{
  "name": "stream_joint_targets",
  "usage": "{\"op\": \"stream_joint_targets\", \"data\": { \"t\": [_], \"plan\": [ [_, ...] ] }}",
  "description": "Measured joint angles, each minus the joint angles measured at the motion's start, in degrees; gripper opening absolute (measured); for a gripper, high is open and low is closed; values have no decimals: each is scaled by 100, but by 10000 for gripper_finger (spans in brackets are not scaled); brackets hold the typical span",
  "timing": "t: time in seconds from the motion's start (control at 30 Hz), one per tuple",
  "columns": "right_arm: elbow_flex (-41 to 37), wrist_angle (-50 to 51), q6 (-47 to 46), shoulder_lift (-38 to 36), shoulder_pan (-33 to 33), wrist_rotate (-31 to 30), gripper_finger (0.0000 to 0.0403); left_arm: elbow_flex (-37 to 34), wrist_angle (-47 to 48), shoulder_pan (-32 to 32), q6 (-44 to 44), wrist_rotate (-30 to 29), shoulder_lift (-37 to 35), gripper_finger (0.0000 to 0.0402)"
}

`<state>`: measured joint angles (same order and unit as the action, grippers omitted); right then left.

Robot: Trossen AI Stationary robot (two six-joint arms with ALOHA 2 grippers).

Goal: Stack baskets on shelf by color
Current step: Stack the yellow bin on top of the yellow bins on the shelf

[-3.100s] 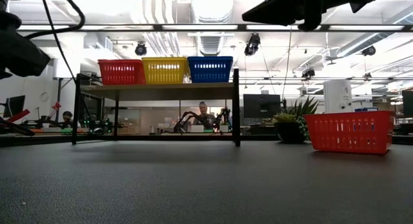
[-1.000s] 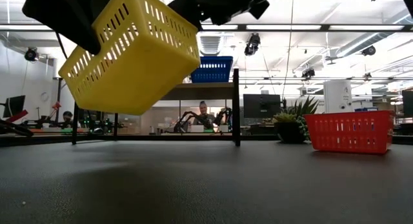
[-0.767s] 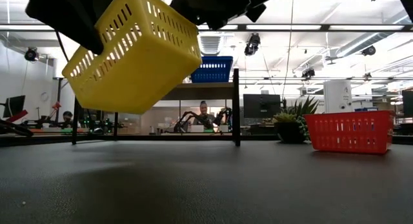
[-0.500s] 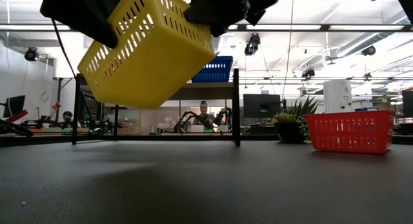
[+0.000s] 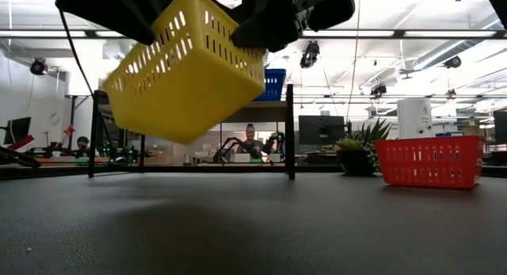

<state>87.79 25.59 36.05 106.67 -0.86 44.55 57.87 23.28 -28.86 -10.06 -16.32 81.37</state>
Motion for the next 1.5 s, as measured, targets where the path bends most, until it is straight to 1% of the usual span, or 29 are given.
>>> {"op": "stream_joint_targets", "data": {
  "t": [0.1,0.17,0.2,0.27,0.33,0.4,0.57,0.7,0.83,1.07,1.23,1.33,1.5],
  "plan": [
    [0,28,6,0,2,3,9,0,-78,0,-273,-57,-29,110],
    [0,117,5,-7,2,5,9,0,-53,3,-428,-90,-98,127],
    [0,156,3,-13,2,3,9,0,-47,4,-475,-182,-142,133],
    [0,289,-1,-41,2,-41,9,-2,-37,0,-516,-562,-222,137],
    [0,509,-37,-108,0,-290,9,-2,-42,4,-540,-1107,-290,139],
    [0,689,-120,-189,0,-611,9,-4,-33,10,-579,-1390,-361,139],
    [0,1217,-386,-424,-7,-1254,9,-7,-26,20,-686,-1444,-570,139],
    [-6,1506,-631,-635,-110,-1881,9,-33,10,40,-688,-1475,-836,139],
    [-13,1581,-846,-847,-326,-2383,9,-327,-505,39,-737,-1602,-1122,139],
    [-197,1711,-1651,-1187,-673,-3132,9,-1400,-1834,37,-1268,-1725,-1881,139],
    [-365,1574,-2372,-1443,-914,-4012,9,-2000,-2513,37,-1443,-1729,-2543,139],
    [-387,1300,-2700,-1591,-1101,-4642,9,-2264,-2657,37,-1372,-1737,-2934,139],
    [-371,783,-2681,-1657,-1350,-6085,9,-2564,-2738,37,-1163,-1740,-3397,139]
  ]
}}
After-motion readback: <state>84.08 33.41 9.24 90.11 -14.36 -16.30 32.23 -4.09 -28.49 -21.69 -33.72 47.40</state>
